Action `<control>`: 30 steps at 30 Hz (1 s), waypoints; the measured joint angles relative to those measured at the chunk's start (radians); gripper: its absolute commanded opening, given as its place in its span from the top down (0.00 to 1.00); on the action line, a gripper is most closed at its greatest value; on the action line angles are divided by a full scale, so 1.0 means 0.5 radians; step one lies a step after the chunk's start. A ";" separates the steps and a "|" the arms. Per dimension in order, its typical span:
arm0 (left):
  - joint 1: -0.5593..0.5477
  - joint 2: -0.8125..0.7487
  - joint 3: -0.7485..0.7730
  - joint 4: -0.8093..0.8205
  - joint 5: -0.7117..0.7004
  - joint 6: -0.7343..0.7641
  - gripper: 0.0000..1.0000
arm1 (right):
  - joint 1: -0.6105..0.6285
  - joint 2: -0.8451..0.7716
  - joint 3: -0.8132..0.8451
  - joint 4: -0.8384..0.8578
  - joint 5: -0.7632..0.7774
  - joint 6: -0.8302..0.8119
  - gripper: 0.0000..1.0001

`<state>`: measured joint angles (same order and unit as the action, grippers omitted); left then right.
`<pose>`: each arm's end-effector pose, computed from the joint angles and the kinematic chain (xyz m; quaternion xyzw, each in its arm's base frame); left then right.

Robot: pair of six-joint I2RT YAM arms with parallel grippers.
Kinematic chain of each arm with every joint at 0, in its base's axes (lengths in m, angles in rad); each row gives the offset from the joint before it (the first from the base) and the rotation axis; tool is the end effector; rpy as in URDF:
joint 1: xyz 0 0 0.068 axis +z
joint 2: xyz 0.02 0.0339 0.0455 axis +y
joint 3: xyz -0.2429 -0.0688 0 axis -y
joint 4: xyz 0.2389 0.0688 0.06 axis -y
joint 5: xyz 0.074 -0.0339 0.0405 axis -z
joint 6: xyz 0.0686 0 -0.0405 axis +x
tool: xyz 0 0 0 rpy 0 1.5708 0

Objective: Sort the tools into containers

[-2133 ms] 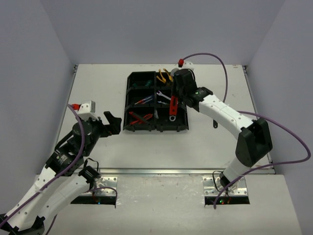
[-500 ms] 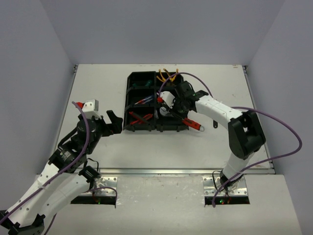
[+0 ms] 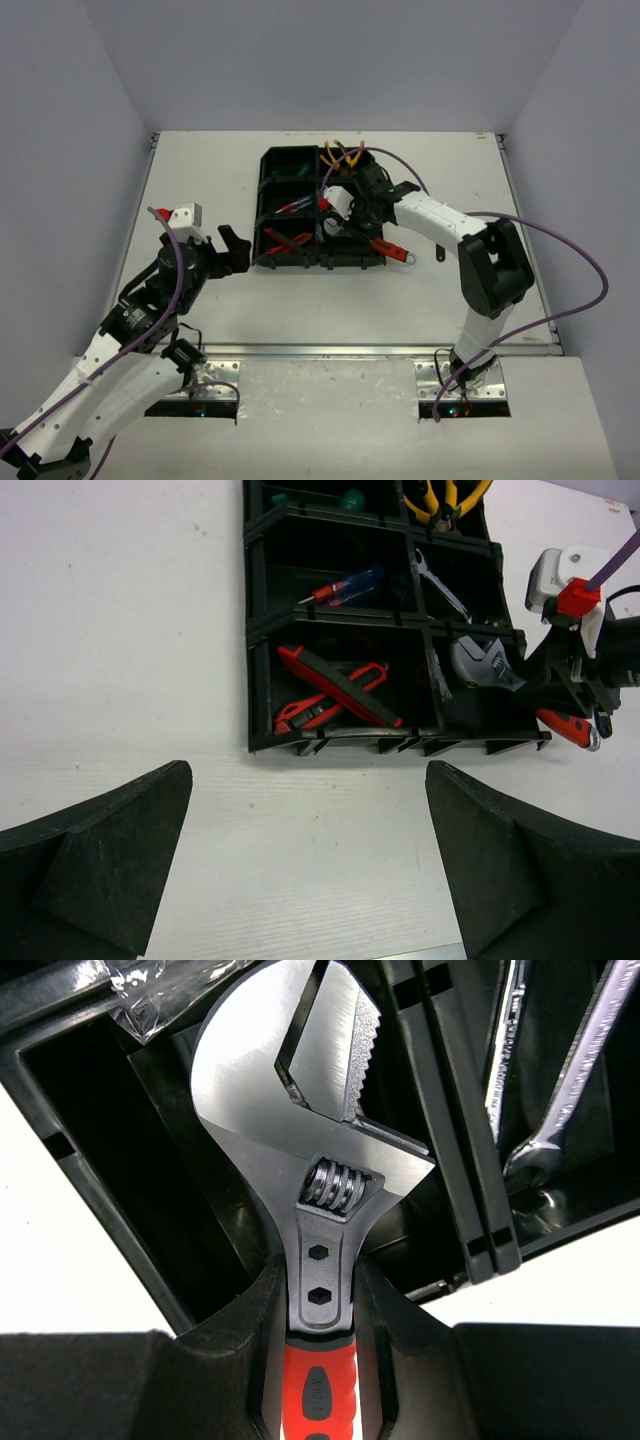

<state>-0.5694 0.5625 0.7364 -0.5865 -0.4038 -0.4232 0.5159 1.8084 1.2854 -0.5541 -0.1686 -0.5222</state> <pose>0.1535 -0.0663 0.2885 -0.0496 0.8258 -0.1077 0.5514 0.3259 0.1981 0.1575 -0.4972 0.8288 0.0809 0.2437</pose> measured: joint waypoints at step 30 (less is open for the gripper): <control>0.000 0.007 0.000 0.000 0.000 0.000 0.00 | 0.038 0.182 0.188 -0.011 0.078 0.016 0.53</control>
<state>-0.5694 0.5659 0.7364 -0.5865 -0.4038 -0.4232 0.5346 1.8995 1.3792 -0.5594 -0.1297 -0.5140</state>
